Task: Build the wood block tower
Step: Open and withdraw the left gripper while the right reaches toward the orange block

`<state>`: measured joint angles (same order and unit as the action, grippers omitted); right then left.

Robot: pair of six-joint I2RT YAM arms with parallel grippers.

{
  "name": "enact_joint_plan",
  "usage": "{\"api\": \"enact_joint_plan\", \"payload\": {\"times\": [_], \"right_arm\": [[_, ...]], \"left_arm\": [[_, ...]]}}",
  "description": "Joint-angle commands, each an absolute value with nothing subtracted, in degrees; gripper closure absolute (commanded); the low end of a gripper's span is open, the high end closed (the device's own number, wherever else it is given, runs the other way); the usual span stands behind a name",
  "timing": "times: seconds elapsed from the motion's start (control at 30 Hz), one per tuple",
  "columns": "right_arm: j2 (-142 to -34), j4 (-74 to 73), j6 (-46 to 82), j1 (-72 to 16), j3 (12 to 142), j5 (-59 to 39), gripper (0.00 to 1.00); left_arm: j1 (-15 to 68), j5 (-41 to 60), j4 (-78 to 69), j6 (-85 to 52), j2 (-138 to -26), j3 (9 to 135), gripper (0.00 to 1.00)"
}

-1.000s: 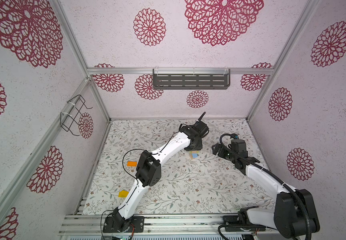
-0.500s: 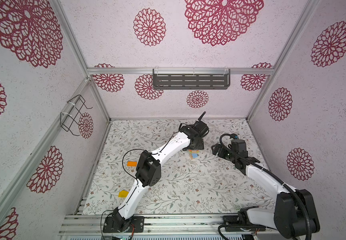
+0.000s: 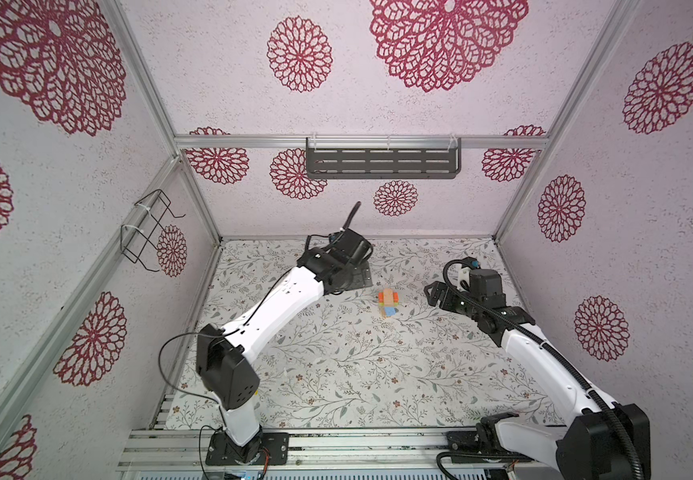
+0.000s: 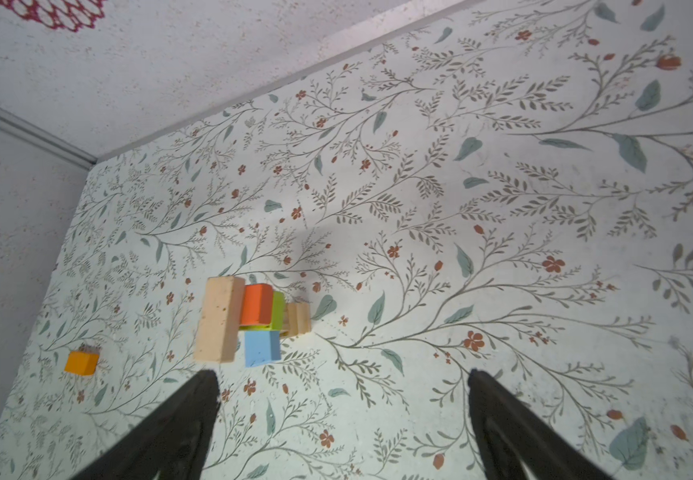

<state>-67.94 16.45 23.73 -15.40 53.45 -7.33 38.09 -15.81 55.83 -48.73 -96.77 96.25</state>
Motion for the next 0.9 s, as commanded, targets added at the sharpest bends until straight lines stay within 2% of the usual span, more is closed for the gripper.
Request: {"api": "enact_joint_plan", "payload": {"times": [0.0,0.17,0.43,0.67,0.87], "right_arm": [[-69.79,21.77,19.02,-19.18,59.95,-6.01,0.07],[-79.78,26.52,16.58,-27.73,71.43,-2.3,0.11],[-98.96,25.59,14.9,-39.95,88.79,-0.72,0.13],[-120.08,27.74,8.45,-48.24,110.42,-1.51,0.13],[-133.7,27.34,5.92,-51.53,124.22,-8.72,0.14]], "left_arm": [[35.24,-16.55,51.29,-50.15,-89.88,86.4,0.03],[28.63,-14.41,49.22,-49.76,-77.19,73.93,0.03],[17.61,-10.93,52.29,-47.19,-61.04,62.99,0.03],[7.34,-7.27,57.14,-42.92,-50.57,61.17,0.03],[1.19,-4.0,59.99,-39.7,-46.17,61.34,0.03]]}}
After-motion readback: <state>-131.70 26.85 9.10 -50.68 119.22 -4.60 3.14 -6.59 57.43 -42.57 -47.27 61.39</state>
